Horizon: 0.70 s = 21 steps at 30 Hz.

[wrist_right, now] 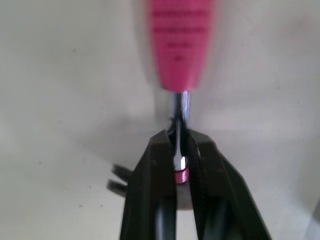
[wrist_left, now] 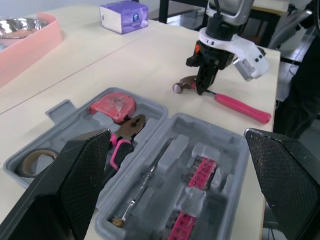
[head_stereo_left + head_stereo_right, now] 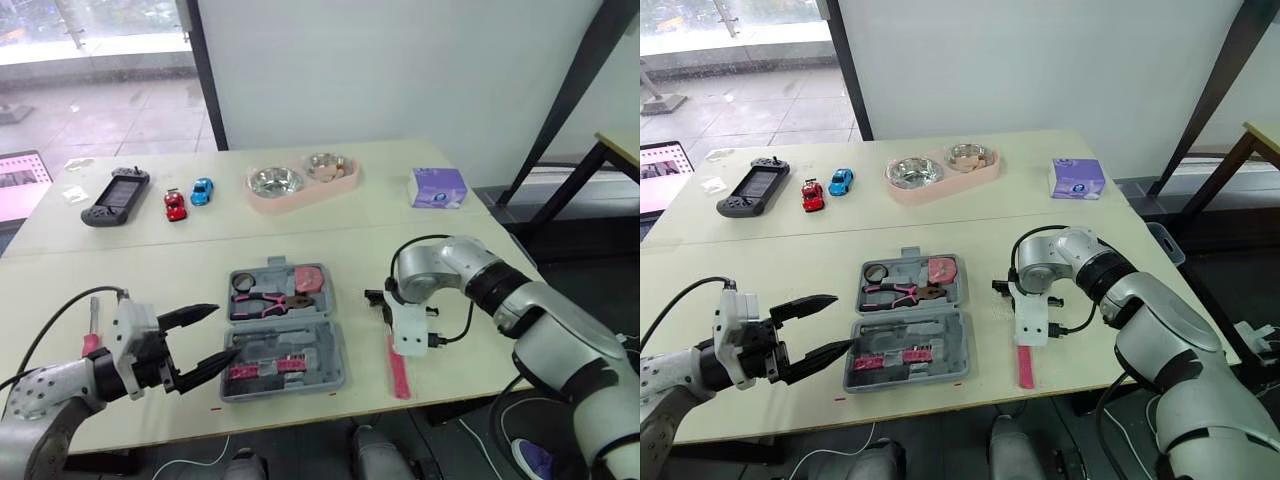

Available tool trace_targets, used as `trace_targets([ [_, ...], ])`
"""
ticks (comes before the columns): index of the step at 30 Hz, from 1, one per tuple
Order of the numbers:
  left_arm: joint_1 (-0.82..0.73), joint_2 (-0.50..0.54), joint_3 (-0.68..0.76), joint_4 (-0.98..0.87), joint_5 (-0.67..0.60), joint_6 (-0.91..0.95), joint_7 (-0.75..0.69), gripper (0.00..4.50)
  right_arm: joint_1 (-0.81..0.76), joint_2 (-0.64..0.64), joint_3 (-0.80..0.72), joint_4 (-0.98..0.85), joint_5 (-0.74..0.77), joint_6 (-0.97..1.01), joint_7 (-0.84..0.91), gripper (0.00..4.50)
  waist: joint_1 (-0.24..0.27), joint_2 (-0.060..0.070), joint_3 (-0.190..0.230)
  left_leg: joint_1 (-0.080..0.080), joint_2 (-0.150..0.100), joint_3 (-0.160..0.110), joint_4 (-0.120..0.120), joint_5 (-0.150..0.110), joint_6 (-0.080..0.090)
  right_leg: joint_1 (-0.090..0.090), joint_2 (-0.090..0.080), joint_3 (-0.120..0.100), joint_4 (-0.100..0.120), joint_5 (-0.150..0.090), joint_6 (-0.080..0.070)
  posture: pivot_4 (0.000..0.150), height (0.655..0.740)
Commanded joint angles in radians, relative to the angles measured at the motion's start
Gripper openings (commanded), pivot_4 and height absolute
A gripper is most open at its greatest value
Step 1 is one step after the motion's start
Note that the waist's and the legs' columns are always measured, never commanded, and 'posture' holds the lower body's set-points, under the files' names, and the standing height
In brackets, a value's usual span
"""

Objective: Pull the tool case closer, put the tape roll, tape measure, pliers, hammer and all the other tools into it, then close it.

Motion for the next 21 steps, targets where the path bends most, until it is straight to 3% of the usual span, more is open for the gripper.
trace_targets([
  [1,-0.017,0.004,0.006,-0.027,-0.014,0.006,0.014,4.50,-0.002,-0.002,-0.013,0.025,0.030,-0.031,-0.021,0.04,0.000,0.000,0.000,0.000,0.000,0.000,0.000,0.000,0.000,0.000,0.000,0.000,0.000,0.000,0.000,0.150,0.7387],
  [2,-0.020,0.004,0.003,-0.027,-0.013,0.008,0.017,4.50,-0.008,-0.009,-0.030,0.028,0.071,-0.037,-0.001,0.04,-0.001,0.000,0.000,0.000,0.000,0.000,0.000,0.000,0.000,0.000,0.000,0.000,0.000,0.000,0.000,0.150,0.7387],
  [6,-0.031,0.003,0.003,-0.022,-0.011,0.013,0.023,4.50,0.019,-0.081,-0.150,-0.080,0.575,0.138,0.335,0.04,0.001,0.005,0.004,-0.002,0.000,0.000,-0.001,0.000,0.000,-0.001,0.000,0.000,0.000,0.001,-0.002,0.150,0.7387],
  [9,-0.022,-0.001,0.010,-0.027,-0.012,0.013,0.025,4.50,0.078,-0.151,-0.305,-0.324,0.876,0.680,0.578,0.04,0.004,0.008,0.006,-0.002,0.000,0.000,-0.001,0.000,0.000,-0.001,0.000,0.000,0.000,0.001,-0.002,0.150,0.7387],
  [13,-0.016,-0.004,0.011,-0.027,-0.010,0.011,0.029,4.50,0.105,-0.195,-0.388,-0.526,0.943,1.176,0.616,0.04,0.004,0.010,0.007,-0.002,0.000,-0.001,-0.001,0.000,0.000,-0.002,0.000,0.000,0.001,0.001,-0.001,0.150,0.7387],
  [16,-0.016,-0.005,0.008,-0.029,-0.011,0.012,0.032,4.50,0.123,-0.218,-0.415,-0.621,0.982,1.682,0.612,0.04,0.005,0.009,0.007,-0.002,0.000,-0.001,0.000,0.000,0.000,-0.003,0.000,0.000,0.001,-0.001,0.002,0.150,0.7387],
  [18,-0.029,-0.003,-0.005,-0.012,-0.001,0.013,0.031,4.50,0.157,-0.215,-0.435,-0.679,1.027,2.023,0.563,0.04,0.006,0.009,0.007,-0.003,0.000,0.000,0.001,0.000,0.000,-0.004,0.000,0.000,0.000,-0.001,0.001,0.150,0.7387],
  [21,-0.037,-0.006,-0.023,0.000,0.009,0.008,0.028,4.50,0.192,-0.165,-0.494,-0.734,1.069,2.385,0.430,0.04,0.010,0.009,0.006,-0.006,0.000,0.000,0.001,0.000,0.000,-0.007,0.000,0.000,0.000,-0.001,0.001,0.150,0.7387],
])
